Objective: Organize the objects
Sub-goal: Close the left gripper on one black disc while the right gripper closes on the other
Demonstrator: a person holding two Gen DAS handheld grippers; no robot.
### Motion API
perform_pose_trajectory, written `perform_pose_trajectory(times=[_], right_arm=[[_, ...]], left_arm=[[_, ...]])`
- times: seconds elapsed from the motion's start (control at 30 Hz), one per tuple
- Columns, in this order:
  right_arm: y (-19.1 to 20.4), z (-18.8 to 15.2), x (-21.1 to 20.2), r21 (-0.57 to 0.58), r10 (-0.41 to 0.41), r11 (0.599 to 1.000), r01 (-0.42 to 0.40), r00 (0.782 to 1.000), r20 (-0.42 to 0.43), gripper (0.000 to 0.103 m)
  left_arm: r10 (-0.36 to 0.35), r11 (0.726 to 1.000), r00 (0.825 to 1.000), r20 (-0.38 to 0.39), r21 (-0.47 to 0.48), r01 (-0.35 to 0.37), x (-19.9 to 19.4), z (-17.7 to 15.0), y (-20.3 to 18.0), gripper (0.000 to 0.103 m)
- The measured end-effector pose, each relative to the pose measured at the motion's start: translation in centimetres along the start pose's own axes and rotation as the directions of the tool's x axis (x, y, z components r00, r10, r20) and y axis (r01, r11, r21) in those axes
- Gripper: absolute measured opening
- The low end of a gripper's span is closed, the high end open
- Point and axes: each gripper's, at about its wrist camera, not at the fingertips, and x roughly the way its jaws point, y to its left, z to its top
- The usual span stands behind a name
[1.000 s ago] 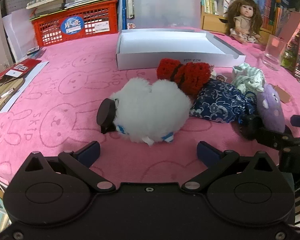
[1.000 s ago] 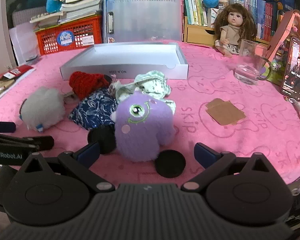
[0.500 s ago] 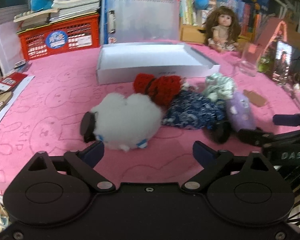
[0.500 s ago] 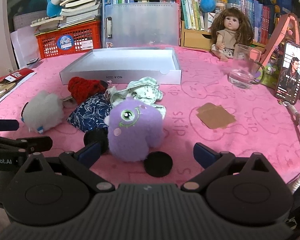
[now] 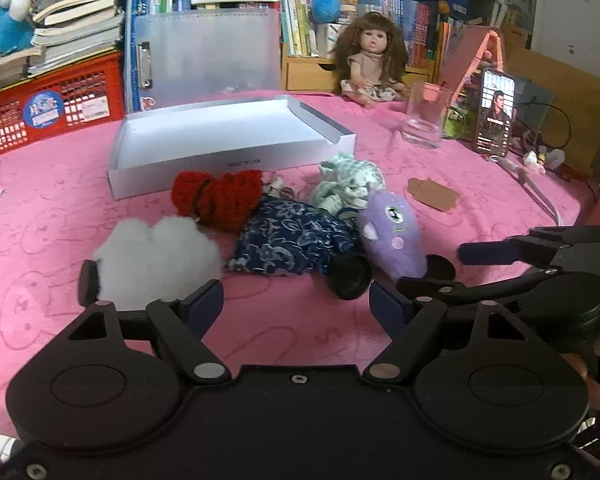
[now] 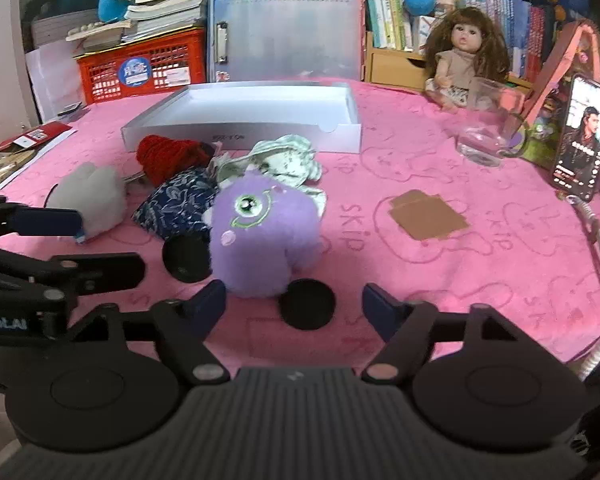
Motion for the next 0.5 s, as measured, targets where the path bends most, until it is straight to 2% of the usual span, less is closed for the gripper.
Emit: perform_pose_trajectory(times=[0.13, 0.33, 0.5], right_arm=[[0.2, -0.2, 0.1, -0.009, 0.001, 1.000, -0.001, 1.000, 0.003, 0.054], [-0.1, -0.1, 0.1, -0.012, -0.009, 1.000, 0.009, 1.000, -0.006, 0.043], [-0.3, -0.1, 0.1, -0.008, -0.010, 1.000, 0.010, 1.000, -0.010, 0.040]], left_arm=[[-0.025, 1.000, 0.999, -0.022, -0.011, 0.025, 0.5, 0.0, 0.1, 0.075], [-0.053, 0.999, 0.998, -0.033, -0.002, 0.053, 1.1, 0.2, -0.2, 0.069], [-0.079, 0.997, 0.996, -0.042, 0.019, 0.080, 1.6, 0.3, -1.0, 0.062]])
